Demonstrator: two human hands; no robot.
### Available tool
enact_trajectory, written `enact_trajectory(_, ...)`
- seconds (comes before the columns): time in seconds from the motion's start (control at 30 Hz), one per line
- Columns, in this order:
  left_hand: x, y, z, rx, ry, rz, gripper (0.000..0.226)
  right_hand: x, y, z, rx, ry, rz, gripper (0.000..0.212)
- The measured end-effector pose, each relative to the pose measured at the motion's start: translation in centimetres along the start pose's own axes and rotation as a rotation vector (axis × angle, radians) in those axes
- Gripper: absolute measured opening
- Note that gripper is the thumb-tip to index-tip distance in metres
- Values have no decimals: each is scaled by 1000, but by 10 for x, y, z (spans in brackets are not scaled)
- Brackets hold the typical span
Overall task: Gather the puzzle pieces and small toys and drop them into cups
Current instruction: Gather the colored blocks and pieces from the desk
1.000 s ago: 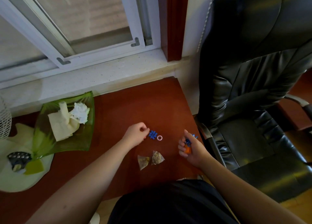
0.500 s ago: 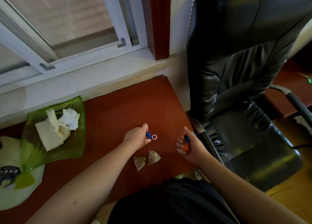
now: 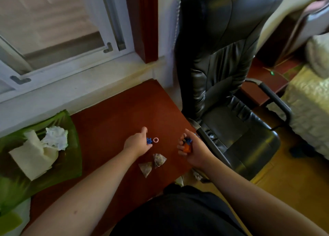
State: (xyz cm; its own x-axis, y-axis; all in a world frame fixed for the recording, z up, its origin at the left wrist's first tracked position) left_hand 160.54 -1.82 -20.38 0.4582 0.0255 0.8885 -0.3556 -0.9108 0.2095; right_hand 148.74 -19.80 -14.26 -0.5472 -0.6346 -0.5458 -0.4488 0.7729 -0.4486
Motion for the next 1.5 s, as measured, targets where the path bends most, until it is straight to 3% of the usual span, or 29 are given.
enact_trajectory(0.17, 0, 1, -3, -35, -47, 67, 31, -10, 17, -28, 77, 40, 69, 35)
enact_trajectory(0.27, 0, -2, -7, -31, -31, -20, 24, -14, 26, -40, 118, 64, 146, 38)
enact_trajectory(0.37, 4, -4, -13, -11, 9, -243, 20, -15, 33, -54, 159, 70, 220, 39)
enact_trajectory(0.5, 7, 4, -25, -124, -9, -570, 21, -14, 40, -72, 203, 75, 301, 37)
enact_trajectory(0.67, 15, 33, -48, -107, -209, -1015, 21, -5, 47, -92, 260, 123, 400, 33)
enact_trajectory(0.87, 18, 78, -77, -85, -460, -1310, 19, 16, 51, -113, 371, 148, 623, 30)
enact_trajectory(1.23, 6, 155, -111, -53, -738, -1386, 18, 67, 51, -170, 525, 314, 778, 38)
enact_trajectory(1.5, -37, 256, -156, -116, -910, -1208, 23, 153, 69, -236, 625, 429, 935, 37)
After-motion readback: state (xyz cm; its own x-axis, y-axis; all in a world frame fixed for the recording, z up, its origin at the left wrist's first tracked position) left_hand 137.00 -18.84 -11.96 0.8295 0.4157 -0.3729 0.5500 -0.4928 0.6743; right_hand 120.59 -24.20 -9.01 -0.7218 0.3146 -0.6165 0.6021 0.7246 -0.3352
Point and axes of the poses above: each hand's wrist, its own z-axis towards the middle knuckle, its own x-axis out of the back of the hand, y = z × x, the point moved 2 cm from there along z, towards the middle knuckle
